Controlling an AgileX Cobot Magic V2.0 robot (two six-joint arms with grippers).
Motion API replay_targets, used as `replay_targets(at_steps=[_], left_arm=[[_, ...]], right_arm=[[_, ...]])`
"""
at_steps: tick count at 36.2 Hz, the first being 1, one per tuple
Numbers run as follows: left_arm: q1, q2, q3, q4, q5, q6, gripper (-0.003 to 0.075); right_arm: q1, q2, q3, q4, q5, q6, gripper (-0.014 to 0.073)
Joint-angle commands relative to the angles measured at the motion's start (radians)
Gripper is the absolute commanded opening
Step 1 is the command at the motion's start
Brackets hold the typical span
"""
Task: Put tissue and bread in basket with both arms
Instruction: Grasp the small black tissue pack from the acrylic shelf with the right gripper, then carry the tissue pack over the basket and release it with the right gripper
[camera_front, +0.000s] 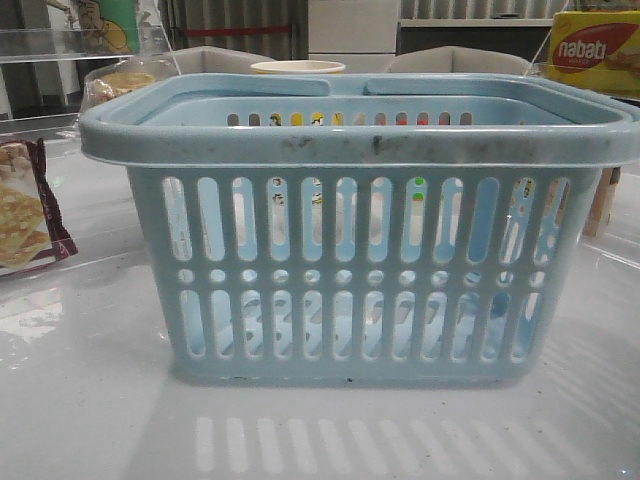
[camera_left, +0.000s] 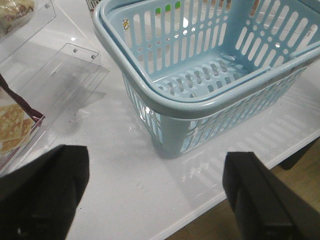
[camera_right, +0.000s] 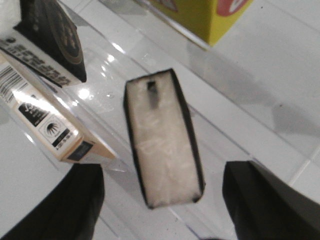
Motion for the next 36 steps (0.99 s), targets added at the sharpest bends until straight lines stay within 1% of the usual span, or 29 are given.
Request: replay_targets(at_steps=[1,2,4,7,9,12,17,27,32,36], left_arm=[[-0.009,0.004,-0.032,-0.016,-0.088,0.001,0.0601],[-0.009,0.004,-0.032,-0.016,-0.090,0.001,0.0601],[-0.009,0.004,-0.032,-0.016,-0.090,0.001,0.0601],[-0.009,0.004,-0.032,-0.016,-0.092,0.001,0.0601],[-0.009,0.004,-0.032,-0.016,-0.092,0.001,0.0601],[-0.009,0.004,-0.032,-0.016,-0.092,0.001,0.0601],[-0.009,0.004,-0.032,-0.016,-0.092,0.001,0.0601],[-0.009,0.004,-0.032,-0.016,-0.092,0.001,0.0601],[-0.009,0.004,-0.032,-0.016,-0.092,0.001,0.0601],[-0.009,0.004,-0.032,-0.016,-0.092,0.001,0.0601]], right_arm=[[-0.004,-0.051,-0.039,0.010,-0.091,0.000,0.0507],[-0.004,-0.051,-0.039,0.010,-0.093,0.000,0.0475],[-0.003,-0.051,-0.039,0.010,-0.095,0.000,0.0380],[0.002,-0.051,-0.039,0.011,-0.095,0.000,0.0278],[0.006,-0.051,-0.039,0.012,-0.094,0.000,0.0227],[0.020,-0.060,-0.039,0.028,-0.084,0.000,0.0190],[0.049,-0.094,-0.039,0.032,-0.079,0.000,0.0188],[0.119,-0.256,-0.039,0.031,-0.078,0.000,0.0188],[0.160,-0.354,-0.039,0.031,-0.034,0.000,0.0188],[0.232,-0.442,-0.039,0.031,0.041,-0.024,0.0188]])
